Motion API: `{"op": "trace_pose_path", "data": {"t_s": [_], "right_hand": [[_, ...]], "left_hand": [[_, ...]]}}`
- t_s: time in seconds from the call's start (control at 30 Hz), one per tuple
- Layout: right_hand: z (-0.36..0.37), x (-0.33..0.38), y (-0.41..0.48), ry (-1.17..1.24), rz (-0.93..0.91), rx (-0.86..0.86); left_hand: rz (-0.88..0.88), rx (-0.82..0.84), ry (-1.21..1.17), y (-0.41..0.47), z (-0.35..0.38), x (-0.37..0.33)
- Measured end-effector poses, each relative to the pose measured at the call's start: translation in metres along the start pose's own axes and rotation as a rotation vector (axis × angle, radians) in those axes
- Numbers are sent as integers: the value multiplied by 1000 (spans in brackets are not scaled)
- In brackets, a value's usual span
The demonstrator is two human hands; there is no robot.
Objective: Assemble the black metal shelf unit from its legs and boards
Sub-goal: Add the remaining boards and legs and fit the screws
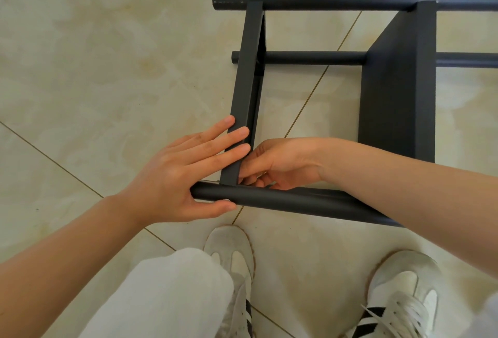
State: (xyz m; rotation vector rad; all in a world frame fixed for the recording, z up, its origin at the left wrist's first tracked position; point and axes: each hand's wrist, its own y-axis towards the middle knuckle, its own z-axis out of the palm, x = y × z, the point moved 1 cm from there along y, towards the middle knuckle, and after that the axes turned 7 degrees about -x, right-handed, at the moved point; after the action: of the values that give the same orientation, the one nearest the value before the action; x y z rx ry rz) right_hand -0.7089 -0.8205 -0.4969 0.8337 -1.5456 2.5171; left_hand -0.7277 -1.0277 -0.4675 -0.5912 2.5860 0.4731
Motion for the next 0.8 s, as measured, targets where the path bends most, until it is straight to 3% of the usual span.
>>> {"op": "trace_pose_path", "data": {"t_s": [0.8], "right_hand": [[1,-1,0,18,-24,40]], "left_hand": [[-2,-4,-1,-1,2,0]]}}
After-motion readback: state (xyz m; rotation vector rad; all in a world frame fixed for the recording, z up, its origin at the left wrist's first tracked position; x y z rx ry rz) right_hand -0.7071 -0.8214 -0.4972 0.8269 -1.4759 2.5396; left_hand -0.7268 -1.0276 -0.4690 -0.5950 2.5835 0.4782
